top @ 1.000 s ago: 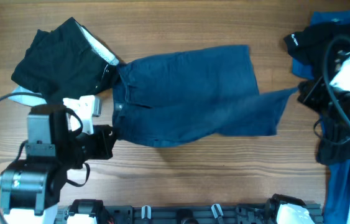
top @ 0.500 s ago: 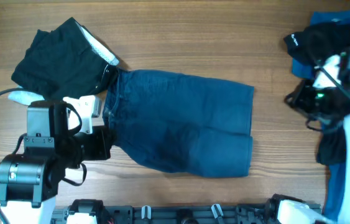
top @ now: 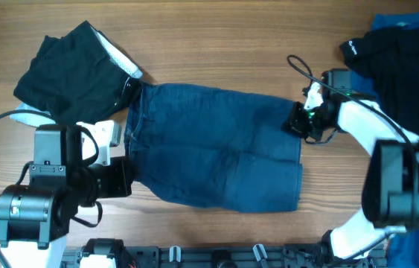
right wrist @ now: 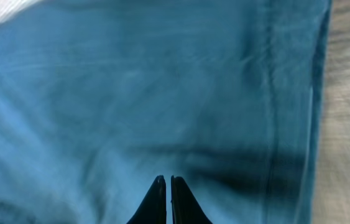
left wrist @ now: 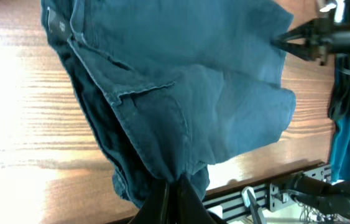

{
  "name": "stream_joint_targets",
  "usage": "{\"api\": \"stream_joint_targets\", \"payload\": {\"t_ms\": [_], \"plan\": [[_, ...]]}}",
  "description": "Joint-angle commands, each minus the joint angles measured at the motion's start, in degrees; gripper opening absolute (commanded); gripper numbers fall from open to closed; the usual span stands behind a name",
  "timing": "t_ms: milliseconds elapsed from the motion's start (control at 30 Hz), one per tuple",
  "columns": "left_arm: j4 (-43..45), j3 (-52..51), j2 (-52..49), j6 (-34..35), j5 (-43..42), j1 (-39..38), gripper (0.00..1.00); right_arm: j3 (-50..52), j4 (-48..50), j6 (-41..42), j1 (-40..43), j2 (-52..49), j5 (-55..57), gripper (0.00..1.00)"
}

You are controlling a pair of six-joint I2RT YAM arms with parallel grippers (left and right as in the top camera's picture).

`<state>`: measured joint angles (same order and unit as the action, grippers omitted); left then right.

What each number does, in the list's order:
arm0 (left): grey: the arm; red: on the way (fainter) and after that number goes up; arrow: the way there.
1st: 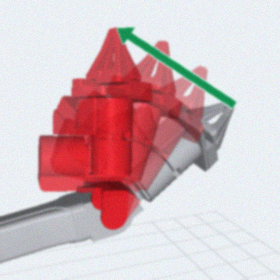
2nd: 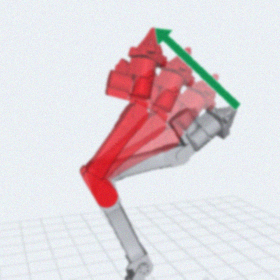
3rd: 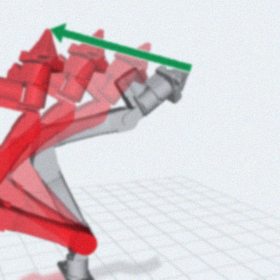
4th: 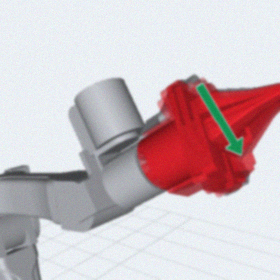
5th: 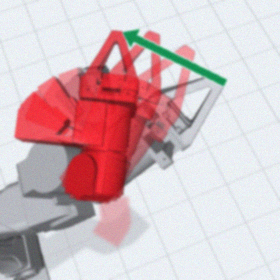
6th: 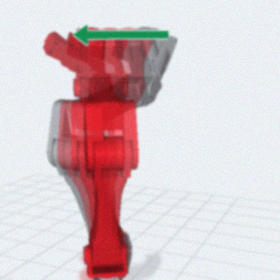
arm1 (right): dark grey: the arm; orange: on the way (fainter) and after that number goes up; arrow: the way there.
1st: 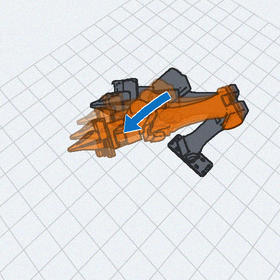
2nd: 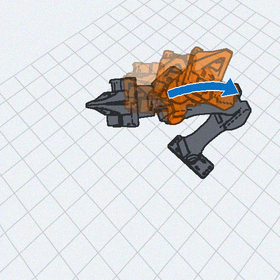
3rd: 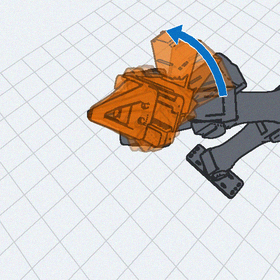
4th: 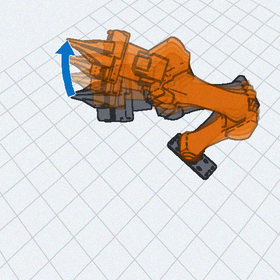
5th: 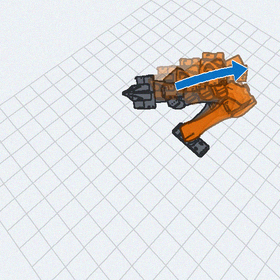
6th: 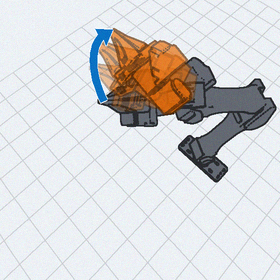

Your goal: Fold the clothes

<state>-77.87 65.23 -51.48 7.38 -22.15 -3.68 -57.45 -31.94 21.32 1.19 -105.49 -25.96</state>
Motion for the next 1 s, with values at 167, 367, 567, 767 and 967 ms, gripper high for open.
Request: {"api": "stream_joint_targets", "payload": {"t_ms": [167, 367, 567, 767, 967], "plan": [[-1.29, 1.01, 0.11, -0.96, 0.09, 0.15, 0.68, -0.55, 16.59, 17.09, -0.13, -16.24, 12.04, 0.04], [1.20, 1.01, 0.09, -0.50, -1.44, 0.15, 0.82, -20.72, 19.82, 21.27, 1.86, -25.38, 10.51, 0.04], [4.39, 1.01, -2.58, -0.52, -1.38, 0.15, 0.61, -40.92, 3.96, 8.98, 3.78, -25.09, 5.25, 0.05], [7.91, 1.01, -8.74, -0.57, -1.40, 0.15, 0.66, -43.25, -13.51, -5.64, 3.74, -22.03, 5.99, 0.61], [12.72, 1.01, -10.86, -0.55, -1.36, 0.17, 0.74, -36.48, -10.64, -9.51, 2.56, -22.12, 2.12, 0.49]]}}
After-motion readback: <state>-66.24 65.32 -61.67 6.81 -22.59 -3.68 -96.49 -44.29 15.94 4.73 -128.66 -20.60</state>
